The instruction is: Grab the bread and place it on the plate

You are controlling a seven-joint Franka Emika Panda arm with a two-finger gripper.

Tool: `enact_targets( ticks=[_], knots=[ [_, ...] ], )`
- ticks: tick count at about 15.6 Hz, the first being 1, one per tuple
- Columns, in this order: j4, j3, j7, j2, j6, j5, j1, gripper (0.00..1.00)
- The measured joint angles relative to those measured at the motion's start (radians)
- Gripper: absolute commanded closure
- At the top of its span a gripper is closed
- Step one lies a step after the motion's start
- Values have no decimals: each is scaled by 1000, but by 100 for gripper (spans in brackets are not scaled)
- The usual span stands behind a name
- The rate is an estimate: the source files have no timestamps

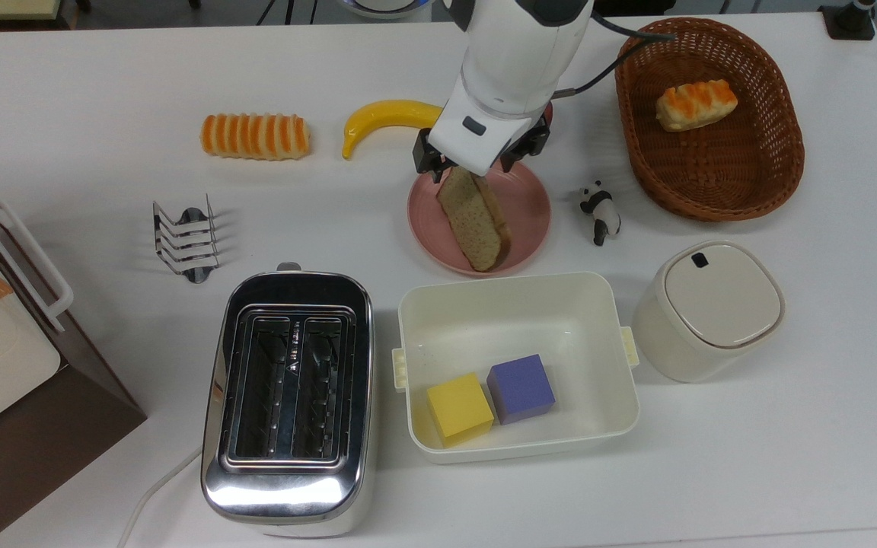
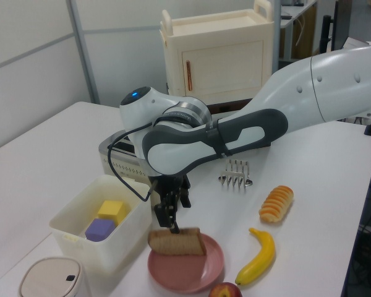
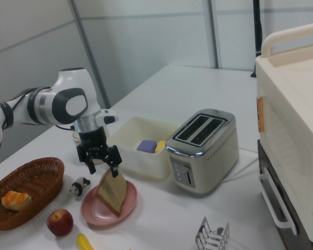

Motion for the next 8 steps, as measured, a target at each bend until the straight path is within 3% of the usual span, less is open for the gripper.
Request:
enact_targets(
  ticks=[8],
  knots=[
    [31, -7, 45, -39, -64, 0, 16, 0]
  ],
)
